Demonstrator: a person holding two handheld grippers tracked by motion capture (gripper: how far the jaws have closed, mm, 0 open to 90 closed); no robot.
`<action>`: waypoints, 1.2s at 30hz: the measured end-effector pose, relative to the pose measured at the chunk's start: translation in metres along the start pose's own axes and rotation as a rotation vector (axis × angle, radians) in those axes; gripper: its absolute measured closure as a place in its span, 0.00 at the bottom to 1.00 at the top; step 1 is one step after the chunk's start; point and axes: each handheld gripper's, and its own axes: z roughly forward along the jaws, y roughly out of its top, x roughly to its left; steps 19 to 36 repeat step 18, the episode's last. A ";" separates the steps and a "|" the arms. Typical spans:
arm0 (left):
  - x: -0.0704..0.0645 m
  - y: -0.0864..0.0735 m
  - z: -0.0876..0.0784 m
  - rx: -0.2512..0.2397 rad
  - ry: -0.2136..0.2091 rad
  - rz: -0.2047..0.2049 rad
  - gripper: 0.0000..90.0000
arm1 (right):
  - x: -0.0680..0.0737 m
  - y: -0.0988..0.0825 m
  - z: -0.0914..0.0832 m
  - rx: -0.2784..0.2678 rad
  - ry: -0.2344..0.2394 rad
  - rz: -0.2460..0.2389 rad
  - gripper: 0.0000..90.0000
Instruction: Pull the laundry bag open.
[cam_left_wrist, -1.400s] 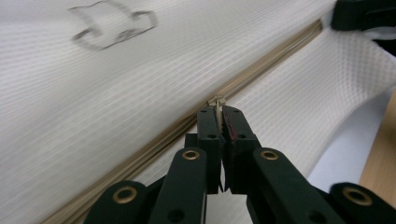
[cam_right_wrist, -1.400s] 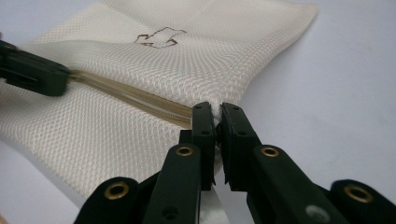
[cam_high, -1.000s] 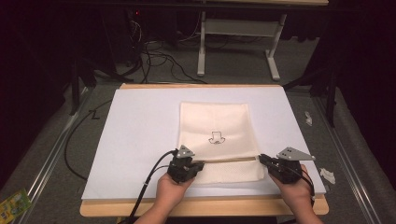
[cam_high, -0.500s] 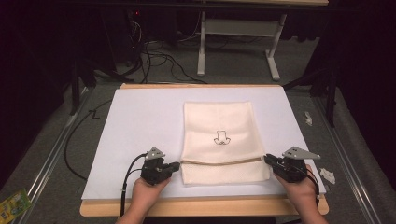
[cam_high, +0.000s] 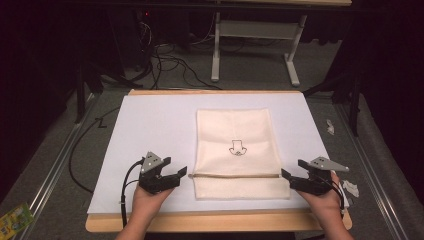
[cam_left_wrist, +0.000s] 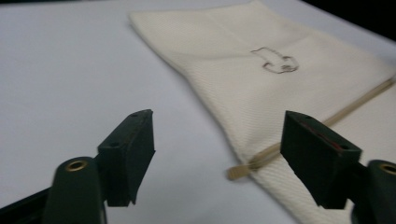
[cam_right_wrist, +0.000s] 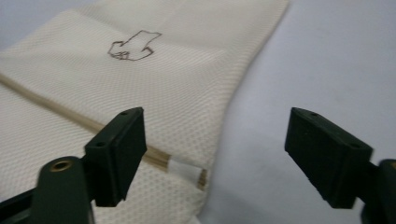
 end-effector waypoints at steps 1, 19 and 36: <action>0.001 0.002 -0.001 0.005 0.035 0.048 0.29 | 0.000 0.000 0.000 0.000 0.000 0.000 0.22; 0.032 0.001 -0.013 0.051 0.164 0.064 0.16 | -0.031 0.003 -0.018 -0.062 -0.145 0.028 0.11; 0.032 0.001 -0.013 0.051 0.164 0.064 0.16 | -0.031 0.003 -0.018 -0.062 -0.145 0.028 0.11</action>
